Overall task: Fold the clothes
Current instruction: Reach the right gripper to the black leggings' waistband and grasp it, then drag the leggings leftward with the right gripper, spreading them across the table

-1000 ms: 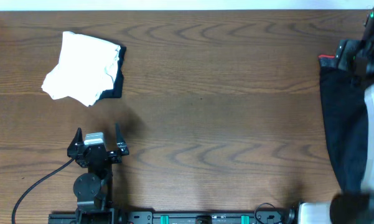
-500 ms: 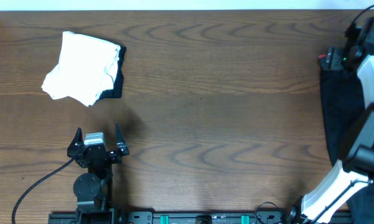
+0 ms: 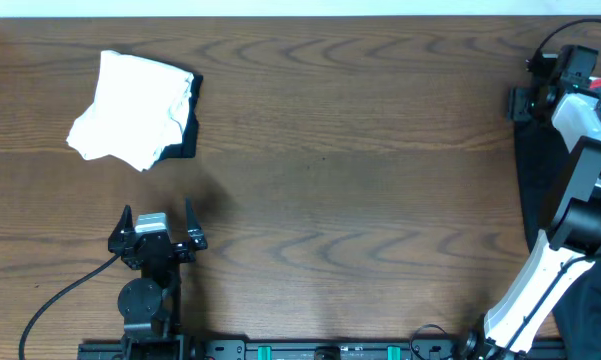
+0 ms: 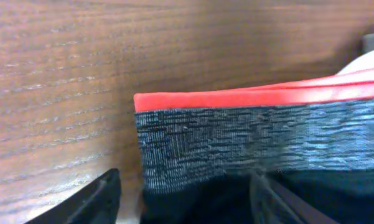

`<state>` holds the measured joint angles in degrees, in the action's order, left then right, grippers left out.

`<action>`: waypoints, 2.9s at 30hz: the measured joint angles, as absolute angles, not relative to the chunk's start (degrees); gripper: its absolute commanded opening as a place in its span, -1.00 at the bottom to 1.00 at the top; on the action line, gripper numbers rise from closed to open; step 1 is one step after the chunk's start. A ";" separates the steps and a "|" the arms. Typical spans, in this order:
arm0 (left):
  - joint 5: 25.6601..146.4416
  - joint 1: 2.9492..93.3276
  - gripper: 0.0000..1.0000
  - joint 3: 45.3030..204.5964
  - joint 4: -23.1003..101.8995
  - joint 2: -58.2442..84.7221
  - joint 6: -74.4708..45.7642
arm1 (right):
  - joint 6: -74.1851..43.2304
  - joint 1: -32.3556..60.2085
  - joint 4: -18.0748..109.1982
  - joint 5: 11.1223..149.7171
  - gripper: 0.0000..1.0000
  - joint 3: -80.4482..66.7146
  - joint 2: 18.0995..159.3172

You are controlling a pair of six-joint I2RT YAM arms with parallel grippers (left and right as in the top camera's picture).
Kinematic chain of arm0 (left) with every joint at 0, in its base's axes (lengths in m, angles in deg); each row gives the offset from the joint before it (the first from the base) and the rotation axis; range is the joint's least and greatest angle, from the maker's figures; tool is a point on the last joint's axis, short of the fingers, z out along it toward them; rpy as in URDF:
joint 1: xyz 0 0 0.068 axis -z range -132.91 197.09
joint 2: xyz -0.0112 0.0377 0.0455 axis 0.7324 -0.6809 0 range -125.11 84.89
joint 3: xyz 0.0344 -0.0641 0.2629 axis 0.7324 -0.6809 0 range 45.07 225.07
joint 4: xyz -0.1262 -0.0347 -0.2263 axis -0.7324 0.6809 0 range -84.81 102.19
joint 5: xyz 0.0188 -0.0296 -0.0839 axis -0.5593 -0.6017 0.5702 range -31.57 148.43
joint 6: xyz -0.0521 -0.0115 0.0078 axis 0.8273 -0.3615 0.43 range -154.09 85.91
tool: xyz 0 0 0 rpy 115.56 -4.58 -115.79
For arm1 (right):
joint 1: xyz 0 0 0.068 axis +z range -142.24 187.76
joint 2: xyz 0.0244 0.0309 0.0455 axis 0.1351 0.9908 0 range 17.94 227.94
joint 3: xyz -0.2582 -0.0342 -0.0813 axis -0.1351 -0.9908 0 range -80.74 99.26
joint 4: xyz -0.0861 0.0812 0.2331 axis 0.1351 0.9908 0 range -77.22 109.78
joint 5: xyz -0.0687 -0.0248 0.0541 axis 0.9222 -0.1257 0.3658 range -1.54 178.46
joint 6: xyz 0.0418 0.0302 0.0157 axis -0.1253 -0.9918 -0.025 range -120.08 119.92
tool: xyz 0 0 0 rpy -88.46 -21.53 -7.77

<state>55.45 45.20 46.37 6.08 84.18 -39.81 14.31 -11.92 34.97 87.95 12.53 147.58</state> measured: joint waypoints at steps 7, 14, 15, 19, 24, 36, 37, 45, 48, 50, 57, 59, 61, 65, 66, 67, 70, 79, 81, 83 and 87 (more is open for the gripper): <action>55.45 45.20 0.96 46.40 6.10 84.18 -39.81 | 14.62 -11.92 33.42 86.38 -0.07 14.02 149.77; 55.45 45.20 0.96 46.37 6.10 84.18 -39.81 | 14.97 -11.81 33.07 85.96 -0.95 14.17 150.01; 55.45 45.20 0.96 46.40 6.10 84.20 -39.81 | 15.01 -11.81 33.00 86.09 -0.97 14.17 150.01; 55.45 45.20 0.96 46.37 6.10 84.18 -39.83 | 14.93 -11.81 32.98 86.22 -0.98 14.17 149.98; 55.45 45.20 0.96 46.37 6.10 84.18 -39.83 | 14.88 -11.81 33.31 86.42 -0.98 14.13 149.50; 55.45 45.20 0.96 46.40 6.10 84.18 -39.81 | 14.42 -8.77 37.05 87.40 -0.97 13.27 136.06; 55.45 45.20 0.96 46.37 6.10 84.18 -39.81 | 14.40 -8.03 37.59 87.42 -0.98 13.27 134.86; 55.45 45.20 0.96 46.40 6.10 84.20 -39.83 | 13.64 1.22 40.04 85.63 -0.98 13.01 133.35; 55.45 45.20 0.96 46.40 6.10 84.20 -39.81 | 11.58 6.44 38.08 84.36 -0.97 12.84 133.59; 55.45 45.20 0.96 46.37 6.10 84.20 -39.81 | 9.90 10.40 35.78 83.64 -0.97 12.84 134.01; 55.45 45.20 0.96 46.40 6.10 84.18 -39.81 | 4.26 26.81 24.85 81.28 -0.98 12.84 139.19; 55.45 45.20 0.96 46.40 6.08 84.18 -39.81 | 2.86 31.47 22.03 80.87 -0.97 12.84 141.26; 55.45 45.20 0.96 46.40 6.08 84.18 -39.83 | 1.77 36.41 20.11 80.47 -0.97 12.84 143.32; 55.45 45.20 0.96 46.37 6.10 84.18 -39.81 | 0.74 46.64 17.97 80.26 -0.98 12.84 146.62; 55.45 45.20 0.96 46.37 6.10 84.18 -39.81 | 0.76 49.04 17.84 80.26 -0.98 12.84 147.10; 55.45 45.20 0.96 46.40 6.10 84.18 -39.83 | 0.81 51.40 17.86 80.28 -0.98 12.84 147.62; 55.45 45.20 0.96 46.40 6.10 84.18 -39.81 | 1.51 58.66 18.49 80.63 -0.97 12.84 148.41; 55.45 45.20 0.96 46.40 6.10 84.18 -39.83 | 2.47 65.87 18.95 82.53 0.44 12.84 148.50; 55.45 45.20 0.96 46.40 6.08 84.18 -39.81 | 2.42 65.80 18.97 83.01 0.68 12.84 148.50; 55.45 45.20 0.96 46.40 6.10 84.18 -39.81 | 2.60 65.52 19.28 83.23 0.90 12.84 148.37; 55.45 45.20 0.96 46.40 6.10 84.20 -39.83 | 3.06 64.08 22.84 83.25 0.98 12.79 145.90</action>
